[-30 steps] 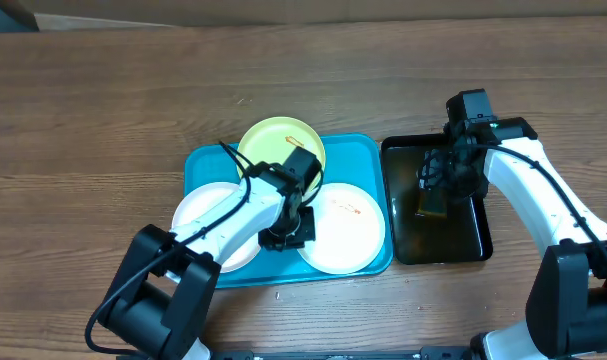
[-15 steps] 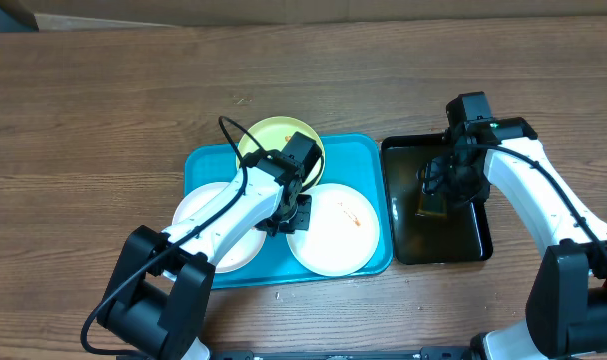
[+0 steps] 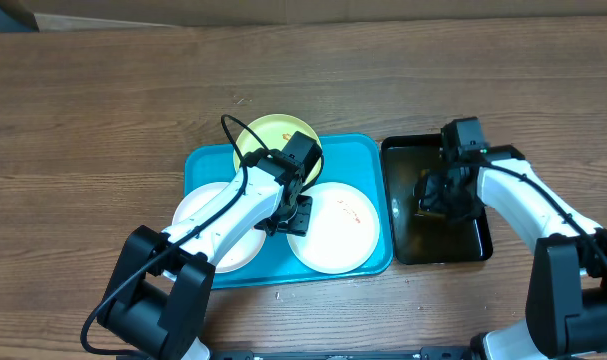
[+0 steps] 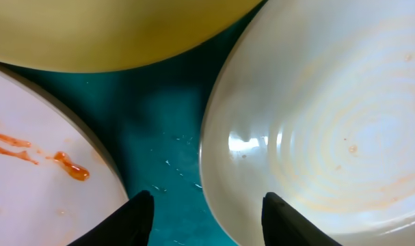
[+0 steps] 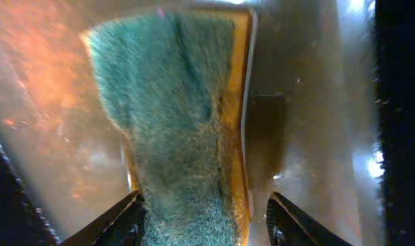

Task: Clean dirty plates on tray and stack at the side
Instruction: 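Grasp the green sponge in the black tray with the right gripper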

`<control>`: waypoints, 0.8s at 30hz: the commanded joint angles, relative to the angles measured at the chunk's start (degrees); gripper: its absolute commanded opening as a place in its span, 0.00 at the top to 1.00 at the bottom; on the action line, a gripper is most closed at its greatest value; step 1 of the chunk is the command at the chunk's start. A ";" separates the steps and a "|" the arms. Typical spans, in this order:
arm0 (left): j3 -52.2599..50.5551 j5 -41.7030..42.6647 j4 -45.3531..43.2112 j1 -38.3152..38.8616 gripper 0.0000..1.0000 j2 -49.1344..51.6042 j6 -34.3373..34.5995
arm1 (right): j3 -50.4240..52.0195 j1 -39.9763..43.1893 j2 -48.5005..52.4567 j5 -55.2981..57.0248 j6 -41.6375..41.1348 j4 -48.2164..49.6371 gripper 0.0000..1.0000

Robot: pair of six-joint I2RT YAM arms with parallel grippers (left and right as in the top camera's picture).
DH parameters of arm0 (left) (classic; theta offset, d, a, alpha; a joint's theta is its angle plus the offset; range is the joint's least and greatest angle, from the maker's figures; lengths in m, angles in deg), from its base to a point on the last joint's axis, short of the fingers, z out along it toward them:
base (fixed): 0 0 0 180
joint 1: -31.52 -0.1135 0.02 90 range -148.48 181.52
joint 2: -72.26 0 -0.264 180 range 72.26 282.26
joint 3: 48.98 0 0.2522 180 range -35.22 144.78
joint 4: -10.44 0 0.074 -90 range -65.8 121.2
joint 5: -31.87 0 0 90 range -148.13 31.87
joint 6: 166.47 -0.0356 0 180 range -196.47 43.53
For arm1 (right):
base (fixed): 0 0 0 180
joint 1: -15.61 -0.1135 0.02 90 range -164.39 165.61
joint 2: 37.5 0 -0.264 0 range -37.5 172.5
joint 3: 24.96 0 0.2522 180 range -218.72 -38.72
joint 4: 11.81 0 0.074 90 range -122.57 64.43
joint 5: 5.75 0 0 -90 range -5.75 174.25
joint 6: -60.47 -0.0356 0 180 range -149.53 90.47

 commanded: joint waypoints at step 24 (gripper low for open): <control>1.20 1.92 -0.04 0.04 0.42 0.17 -0.42 | -3.98 0.04 0.13 -0.07 0.15 -9.07 0.32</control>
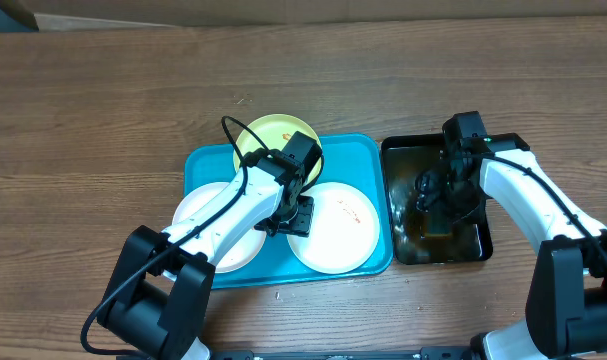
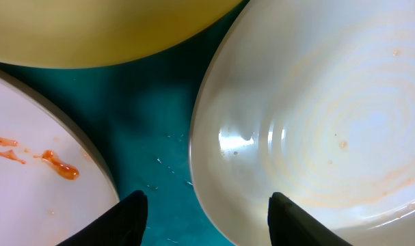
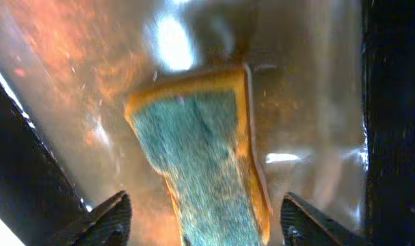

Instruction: Clean dirty plates on tray and stack at the side

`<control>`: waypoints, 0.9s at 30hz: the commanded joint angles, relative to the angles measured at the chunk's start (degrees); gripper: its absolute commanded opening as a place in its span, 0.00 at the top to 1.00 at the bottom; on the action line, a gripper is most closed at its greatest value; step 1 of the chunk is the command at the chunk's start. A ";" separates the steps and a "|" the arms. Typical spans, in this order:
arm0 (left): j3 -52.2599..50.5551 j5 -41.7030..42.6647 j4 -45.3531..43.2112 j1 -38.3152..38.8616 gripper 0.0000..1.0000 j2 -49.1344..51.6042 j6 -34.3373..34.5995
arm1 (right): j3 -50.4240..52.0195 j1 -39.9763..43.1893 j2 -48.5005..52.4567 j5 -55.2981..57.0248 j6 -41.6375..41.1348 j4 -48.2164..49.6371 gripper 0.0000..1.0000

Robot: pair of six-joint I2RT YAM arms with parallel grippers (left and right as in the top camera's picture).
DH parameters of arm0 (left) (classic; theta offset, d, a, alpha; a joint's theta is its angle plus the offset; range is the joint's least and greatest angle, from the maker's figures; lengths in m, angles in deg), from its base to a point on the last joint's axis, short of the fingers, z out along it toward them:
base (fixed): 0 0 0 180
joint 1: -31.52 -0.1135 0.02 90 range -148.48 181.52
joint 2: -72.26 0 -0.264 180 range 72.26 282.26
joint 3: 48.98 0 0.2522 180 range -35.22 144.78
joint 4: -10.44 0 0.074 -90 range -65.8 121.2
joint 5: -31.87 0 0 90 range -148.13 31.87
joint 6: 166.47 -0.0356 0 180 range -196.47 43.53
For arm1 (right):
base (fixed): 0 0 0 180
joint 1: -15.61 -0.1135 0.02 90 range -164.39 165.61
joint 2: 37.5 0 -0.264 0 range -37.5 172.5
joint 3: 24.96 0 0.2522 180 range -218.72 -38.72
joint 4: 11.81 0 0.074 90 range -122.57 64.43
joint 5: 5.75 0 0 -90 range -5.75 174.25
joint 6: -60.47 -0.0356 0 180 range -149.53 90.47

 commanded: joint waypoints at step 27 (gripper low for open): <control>1.18 0.70 -0.35 0.04 0.34 0.17 -0.44 | 2.93 0.15 0.81 1.11 0.00 11.52 0.69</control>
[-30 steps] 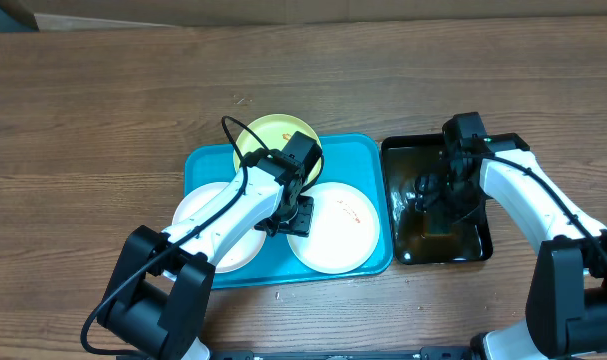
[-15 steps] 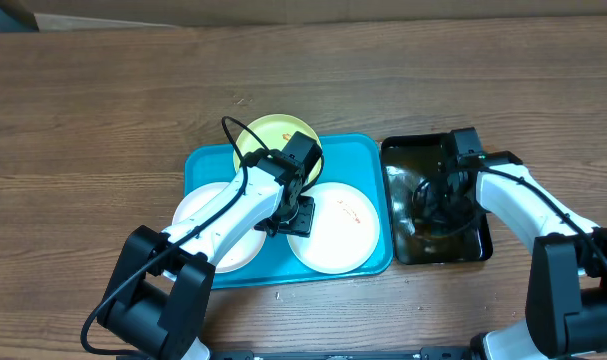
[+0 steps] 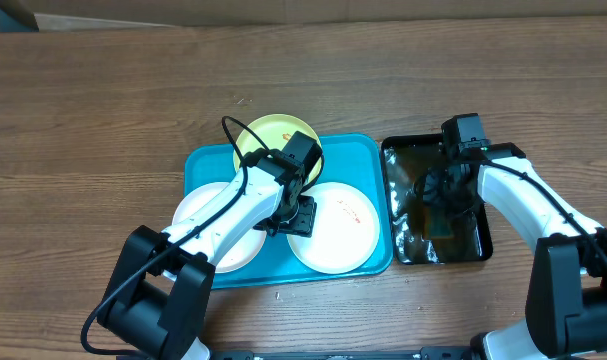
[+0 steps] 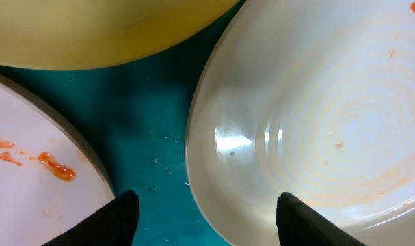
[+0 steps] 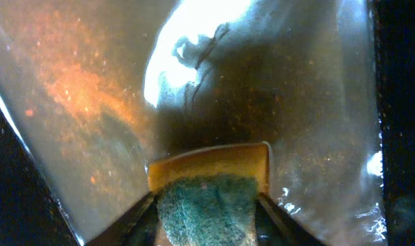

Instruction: Clean dirty plates on tray and stack at the side

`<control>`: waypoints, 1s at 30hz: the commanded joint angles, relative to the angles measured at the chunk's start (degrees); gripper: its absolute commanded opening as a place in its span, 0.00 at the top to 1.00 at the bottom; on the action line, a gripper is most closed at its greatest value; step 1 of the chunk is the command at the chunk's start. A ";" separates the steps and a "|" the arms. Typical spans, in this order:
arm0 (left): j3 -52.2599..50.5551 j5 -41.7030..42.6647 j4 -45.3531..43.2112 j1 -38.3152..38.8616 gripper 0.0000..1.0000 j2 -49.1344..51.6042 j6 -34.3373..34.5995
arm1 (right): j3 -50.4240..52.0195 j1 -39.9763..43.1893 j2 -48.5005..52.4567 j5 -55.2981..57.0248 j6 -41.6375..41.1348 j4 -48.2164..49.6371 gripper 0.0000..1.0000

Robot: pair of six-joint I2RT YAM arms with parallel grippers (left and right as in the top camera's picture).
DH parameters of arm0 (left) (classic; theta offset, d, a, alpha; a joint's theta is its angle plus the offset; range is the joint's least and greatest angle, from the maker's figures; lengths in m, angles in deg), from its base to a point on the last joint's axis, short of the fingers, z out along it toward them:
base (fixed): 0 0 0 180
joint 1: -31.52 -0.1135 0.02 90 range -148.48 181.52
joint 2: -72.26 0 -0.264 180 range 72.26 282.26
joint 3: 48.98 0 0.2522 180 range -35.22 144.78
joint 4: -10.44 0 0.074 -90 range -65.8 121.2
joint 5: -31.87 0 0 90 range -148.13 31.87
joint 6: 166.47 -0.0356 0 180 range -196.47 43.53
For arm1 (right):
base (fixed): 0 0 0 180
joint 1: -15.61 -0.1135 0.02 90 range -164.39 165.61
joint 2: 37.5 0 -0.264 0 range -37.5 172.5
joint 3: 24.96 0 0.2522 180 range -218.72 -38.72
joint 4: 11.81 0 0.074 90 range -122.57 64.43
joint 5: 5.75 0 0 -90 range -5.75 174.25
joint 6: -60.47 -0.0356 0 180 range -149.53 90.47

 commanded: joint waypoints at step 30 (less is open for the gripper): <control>1.16 0.46 -1.38 0.04 0.24 0.20 0.70 | -1.07 2.03 0.92 -0.42 -0.33 1.77 0.38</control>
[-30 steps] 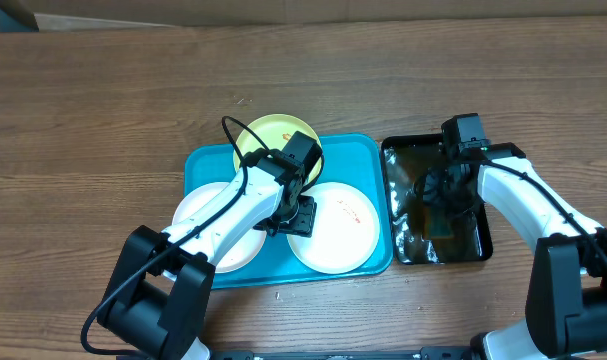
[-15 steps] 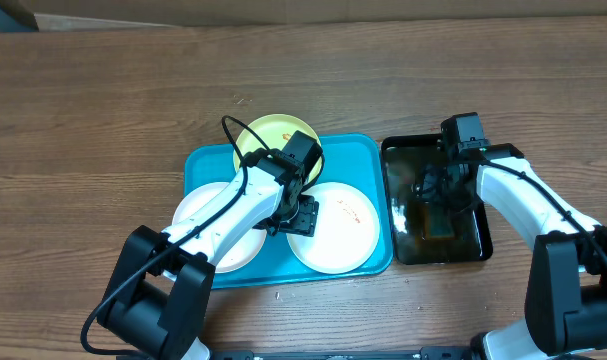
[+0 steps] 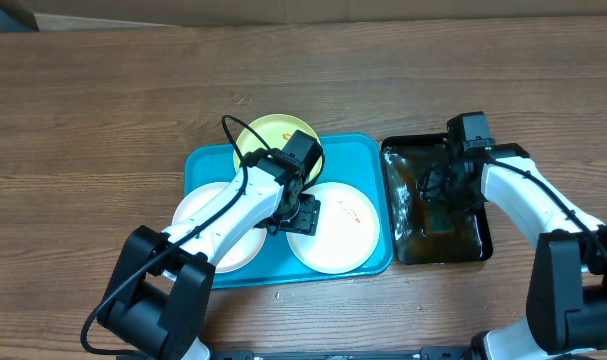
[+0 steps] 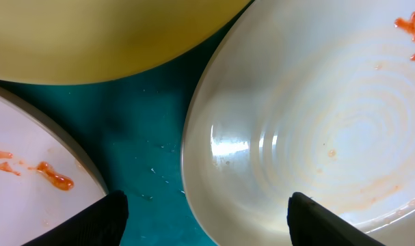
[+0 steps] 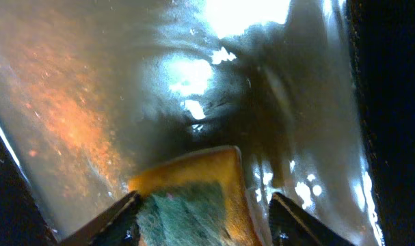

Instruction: Clean dirty plates on tray and stack at the side

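Note:
Three dirty plates lie on the teal tray (image 3: 205, 162): a yellow plate (image 3: 268, 133) at the back, a white plate (image 3: 335, 228) at the right, and another white plate (image 3: 205, 228) at the left. My left gripper (image 3: 298, 210) hovers low over them, open and empty. Its wrist view shows the right white plate (image 4: 316, 123) with orange streaks, the yellow plate (image 4: 111, 34) and the smeared left plate (image 4: 22, 171). My right gripper (image 5: 204, 225) is down in the black basin (image 3: 486, 240), open. The yellow-and-green sponge (image 5: 186, 191) sits between its fingers, touching the left one, with a gap to the right one.
The basin holds murky brownish water (image 5: 91, 102) with bright ripples. It stands right of the tray, edges nearly touching. Bare wooden table (image 3: 103, 120) surrounds both. A cable loops from the left arm over the yellow plate.
My right gripper's fingers stand wider apart than before, when they pressed the sponge from both sides. The water shows fresh ripples. The left fingers have spread slightly more.
The sponge first lay large between my right fingers in the basin. Then the fingers were spread wide with the sponge farther off, then shut on it, and now they are apart again. The left gripper stayed over the tray between the plates, its fingers spreading little by little.

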`<control>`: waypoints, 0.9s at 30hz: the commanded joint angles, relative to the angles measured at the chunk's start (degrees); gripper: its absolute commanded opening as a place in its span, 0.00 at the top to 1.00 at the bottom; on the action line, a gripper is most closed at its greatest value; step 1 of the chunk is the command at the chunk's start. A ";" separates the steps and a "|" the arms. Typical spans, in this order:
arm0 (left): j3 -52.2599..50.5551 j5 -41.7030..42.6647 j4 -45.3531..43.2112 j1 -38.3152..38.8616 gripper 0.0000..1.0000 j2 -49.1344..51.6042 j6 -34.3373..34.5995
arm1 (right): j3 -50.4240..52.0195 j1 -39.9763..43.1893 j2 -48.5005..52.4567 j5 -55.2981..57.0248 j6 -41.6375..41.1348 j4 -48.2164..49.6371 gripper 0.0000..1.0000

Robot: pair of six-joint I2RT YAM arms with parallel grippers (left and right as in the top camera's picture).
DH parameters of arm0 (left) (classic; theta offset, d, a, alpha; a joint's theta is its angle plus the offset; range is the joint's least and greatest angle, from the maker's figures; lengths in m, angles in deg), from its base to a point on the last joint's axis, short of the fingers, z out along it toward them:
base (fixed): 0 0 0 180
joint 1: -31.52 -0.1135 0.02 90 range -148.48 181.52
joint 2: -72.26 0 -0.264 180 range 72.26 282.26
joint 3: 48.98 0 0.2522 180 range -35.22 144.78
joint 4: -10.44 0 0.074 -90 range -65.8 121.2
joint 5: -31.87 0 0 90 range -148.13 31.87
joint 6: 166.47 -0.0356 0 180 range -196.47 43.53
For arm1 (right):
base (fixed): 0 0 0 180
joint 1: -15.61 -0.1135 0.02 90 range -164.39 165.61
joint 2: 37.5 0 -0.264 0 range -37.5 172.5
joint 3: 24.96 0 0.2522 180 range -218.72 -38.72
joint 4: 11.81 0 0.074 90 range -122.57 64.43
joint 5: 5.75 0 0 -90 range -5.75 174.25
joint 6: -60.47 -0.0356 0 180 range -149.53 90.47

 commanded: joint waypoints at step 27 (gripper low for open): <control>1.14 2.16 -0.09 0.04 0.21 0.20 1.11 | -6.64 1.60 0.26 0.22 -0.15 -10.73 0.10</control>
